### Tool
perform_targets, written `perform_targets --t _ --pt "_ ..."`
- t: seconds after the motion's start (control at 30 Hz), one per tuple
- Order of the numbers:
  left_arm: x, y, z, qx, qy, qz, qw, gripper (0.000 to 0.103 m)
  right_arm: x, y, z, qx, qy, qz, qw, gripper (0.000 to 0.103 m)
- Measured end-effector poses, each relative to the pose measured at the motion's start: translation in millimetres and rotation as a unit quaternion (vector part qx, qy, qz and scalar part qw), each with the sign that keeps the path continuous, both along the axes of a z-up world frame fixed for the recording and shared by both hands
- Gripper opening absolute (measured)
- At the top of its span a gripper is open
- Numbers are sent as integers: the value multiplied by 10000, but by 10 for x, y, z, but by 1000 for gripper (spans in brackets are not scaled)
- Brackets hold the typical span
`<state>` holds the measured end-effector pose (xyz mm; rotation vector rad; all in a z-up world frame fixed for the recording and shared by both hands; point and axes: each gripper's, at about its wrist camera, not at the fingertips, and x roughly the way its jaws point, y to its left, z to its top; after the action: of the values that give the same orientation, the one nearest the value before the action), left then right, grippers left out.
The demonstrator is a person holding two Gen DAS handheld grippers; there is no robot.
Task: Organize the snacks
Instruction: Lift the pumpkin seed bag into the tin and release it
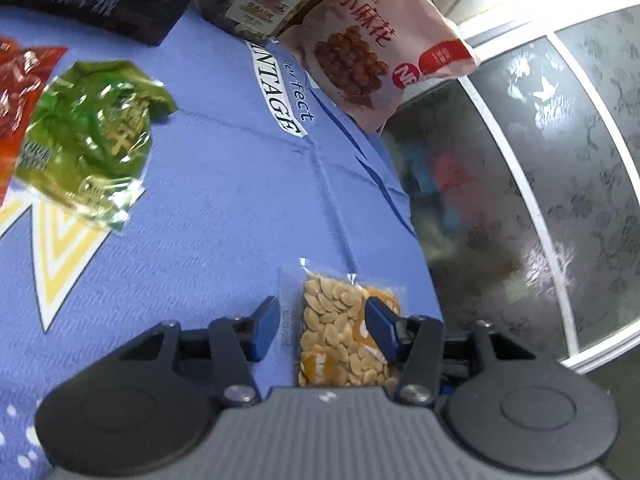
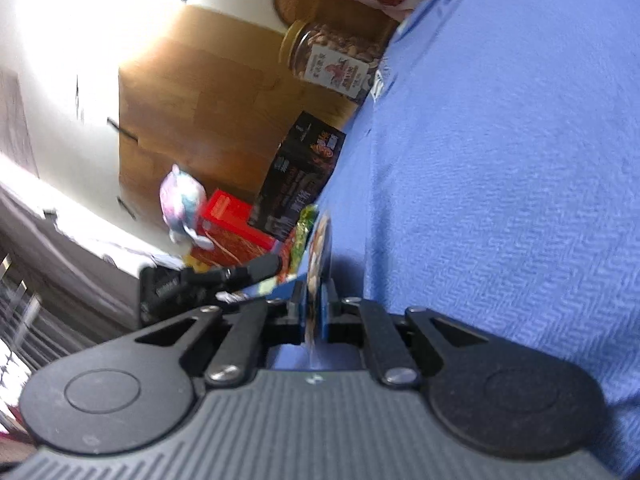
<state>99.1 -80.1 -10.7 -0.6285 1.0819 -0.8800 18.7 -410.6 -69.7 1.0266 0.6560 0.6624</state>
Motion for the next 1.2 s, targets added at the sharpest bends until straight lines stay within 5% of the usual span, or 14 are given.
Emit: perform_targets --t 0.2,0.3,0.4,0.43,0.53,0.87,1.03,1.2 --pt "-64 170 4 -231 95 122 9996 53 77 -57 -92 1401 460 78 9890 9" --pt "-107 329 29 -613 162 240 9977 56 128 -13 24 1551 373 177 9870 10" --pt "-148 447 113 -906 82 288 9954 39 203 77 143 1583 282 344 9864 9" --pt "-161 483 152 -965 33 300 9949 26 229 131 188 1533 244 400 9871 10" --pt "-217 627 282 -845 -235 546 9946 18 328 286 274 1407 219 518 9885 10" --pt "-43 1249 744 -223 -976 1266 9869 14 863 1037 846 -350 -282 1084 9931 10" --pt "485 1453 1092 337 -1611 1710 9714 17 1381 1598 1340 -1530 -1001 1130 9766 13" --pt "1221 1535 1076 731 -1644 2081 9614 18 2047 2082 1525 -2511 -1430 925 9529 15"
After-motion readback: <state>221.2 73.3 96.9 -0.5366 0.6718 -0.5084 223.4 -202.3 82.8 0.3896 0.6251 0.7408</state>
